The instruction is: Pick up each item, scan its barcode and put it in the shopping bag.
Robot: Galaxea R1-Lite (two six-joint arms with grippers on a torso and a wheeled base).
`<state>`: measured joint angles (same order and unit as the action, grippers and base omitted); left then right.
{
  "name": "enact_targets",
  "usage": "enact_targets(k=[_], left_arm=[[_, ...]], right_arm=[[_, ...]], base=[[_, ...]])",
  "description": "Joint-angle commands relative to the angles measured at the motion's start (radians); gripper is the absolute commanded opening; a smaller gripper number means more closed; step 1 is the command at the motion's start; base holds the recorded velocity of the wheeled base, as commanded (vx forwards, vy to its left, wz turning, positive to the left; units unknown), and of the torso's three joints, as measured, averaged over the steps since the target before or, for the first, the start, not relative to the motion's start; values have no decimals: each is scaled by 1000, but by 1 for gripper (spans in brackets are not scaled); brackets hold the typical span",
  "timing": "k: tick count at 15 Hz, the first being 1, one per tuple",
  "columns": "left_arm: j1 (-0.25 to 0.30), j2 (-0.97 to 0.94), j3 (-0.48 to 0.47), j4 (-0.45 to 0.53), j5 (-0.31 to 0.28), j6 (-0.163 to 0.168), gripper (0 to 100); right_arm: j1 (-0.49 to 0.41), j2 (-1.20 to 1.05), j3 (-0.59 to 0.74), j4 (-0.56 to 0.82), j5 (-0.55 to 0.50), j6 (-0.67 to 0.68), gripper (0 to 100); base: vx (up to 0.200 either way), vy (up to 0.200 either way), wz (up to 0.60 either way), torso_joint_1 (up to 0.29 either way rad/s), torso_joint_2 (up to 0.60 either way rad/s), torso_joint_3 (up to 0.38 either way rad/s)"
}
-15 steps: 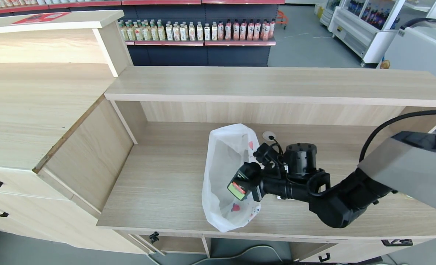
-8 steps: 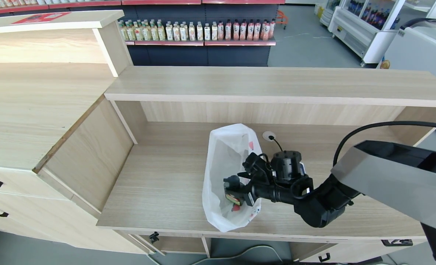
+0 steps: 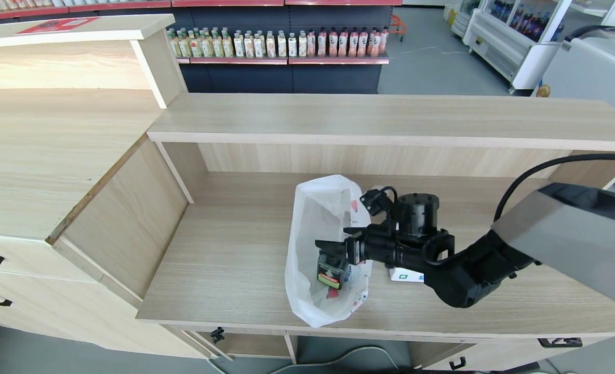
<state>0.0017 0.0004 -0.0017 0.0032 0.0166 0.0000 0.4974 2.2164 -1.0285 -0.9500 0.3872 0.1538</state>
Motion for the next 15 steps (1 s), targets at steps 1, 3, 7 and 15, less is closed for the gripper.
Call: enact_targets(k=[1,3,7,15], left_arm=[[0,0,0,0,0,0,100],[0,0,0,0,0,0,100],[0,0,0,0,0,0,100],[0,1,0,0,0,0,100]], right_arm=[[-68,-190,62,7,-2,159,100],[-183,-325,160,51,-2,112,100],[-478,-639,481,96,-11,-382,100],[-830,-943,705,183,-271,-517,100]], base=[[0,0,0,0,0,0],[0,0,0,0,0,0],[0,0,0,0,0,0],[0,0,0,0,0,0]])
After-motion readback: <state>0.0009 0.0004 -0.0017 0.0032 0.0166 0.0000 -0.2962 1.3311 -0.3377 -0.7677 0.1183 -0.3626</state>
